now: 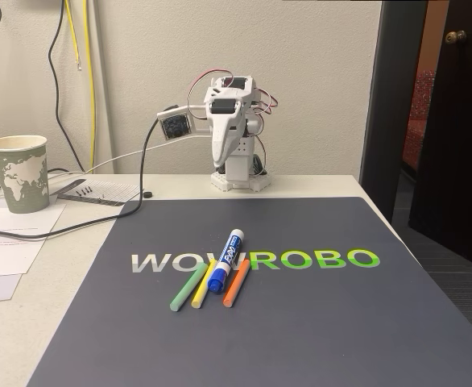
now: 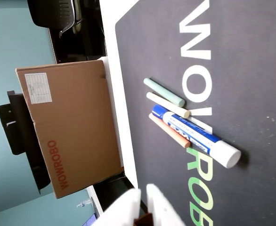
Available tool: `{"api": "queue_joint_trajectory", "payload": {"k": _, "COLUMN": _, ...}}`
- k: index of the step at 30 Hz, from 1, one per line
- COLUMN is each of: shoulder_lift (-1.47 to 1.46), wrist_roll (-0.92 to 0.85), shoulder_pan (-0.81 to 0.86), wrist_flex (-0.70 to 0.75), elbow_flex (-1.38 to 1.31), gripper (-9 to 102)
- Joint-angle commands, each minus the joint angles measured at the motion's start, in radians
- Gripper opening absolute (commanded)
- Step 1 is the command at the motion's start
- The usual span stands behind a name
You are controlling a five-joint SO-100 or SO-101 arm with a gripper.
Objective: Pick up the blue marker.
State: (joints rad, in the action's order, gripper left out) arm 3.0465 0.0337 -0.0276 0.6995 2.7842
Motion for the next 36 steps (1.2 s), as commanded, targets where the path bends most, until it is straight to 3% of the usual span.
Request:
{"api": "queue_joint_trajectory", "payload": {"k": 1, "shoulder_lift": 0.009, "wrist_roll": 0.006, "shoulder_pan": -0.005, "wrist_flex": -0.012, "elbow_flex": -0.008, "gripper": 0}}
{"api": "queue_joint_trajectory", "payload": {"k": 36, "shoulder_lift": 0.017, "wrist_roll": 0.009, "shoulder_pan": 0.023, "wrist_flex": -0.008, "elbow_flex": 0.006, "gripper": 0}}
